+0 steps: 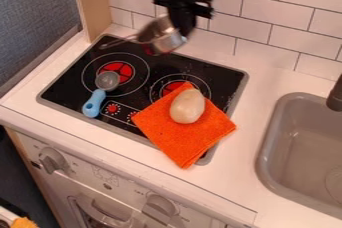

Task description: Move the pan to the upper right corner of the burner

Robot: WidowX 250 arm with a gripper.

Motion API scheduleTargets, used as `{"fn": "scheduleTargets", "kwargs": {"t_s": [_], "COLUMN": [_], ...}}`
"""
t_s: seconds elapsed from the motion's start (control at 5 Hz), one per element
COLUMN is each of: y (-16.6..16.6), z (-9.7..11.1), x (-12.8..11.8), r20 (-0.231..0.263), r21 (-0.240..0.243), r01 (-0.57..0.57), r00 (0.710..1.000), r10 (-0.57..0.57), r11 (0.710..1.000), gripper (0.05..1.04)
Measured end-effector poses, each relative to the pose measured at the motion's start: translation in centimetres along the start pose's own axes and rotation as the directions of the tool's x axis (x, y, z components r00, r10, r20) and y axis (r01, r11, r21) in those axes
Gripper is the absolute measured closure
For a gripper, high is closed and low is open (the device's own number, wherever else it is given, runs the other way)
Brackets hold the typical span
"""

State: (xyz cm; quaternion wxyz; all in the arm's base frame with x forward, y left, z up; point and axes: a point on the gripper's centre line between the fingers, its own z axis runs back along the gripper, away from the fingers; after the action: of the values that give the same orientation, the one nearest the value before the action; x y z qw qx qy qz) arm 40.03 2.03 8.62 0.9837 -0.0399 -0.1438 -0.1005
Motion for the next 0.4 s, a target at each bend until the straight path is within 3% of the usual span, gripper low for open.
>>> {"fn": "scheduleTargets", "kwargs": {"t_s": [0.4], "y": [-6.4], "z": [-1.0], "x": [1.8], "r20": [0.020], "r21": [-0.012], "r01": [0.214], "r00": [0.977], "r10": [-0.214], "r11": [0.977], "gripper": [1.015]}}
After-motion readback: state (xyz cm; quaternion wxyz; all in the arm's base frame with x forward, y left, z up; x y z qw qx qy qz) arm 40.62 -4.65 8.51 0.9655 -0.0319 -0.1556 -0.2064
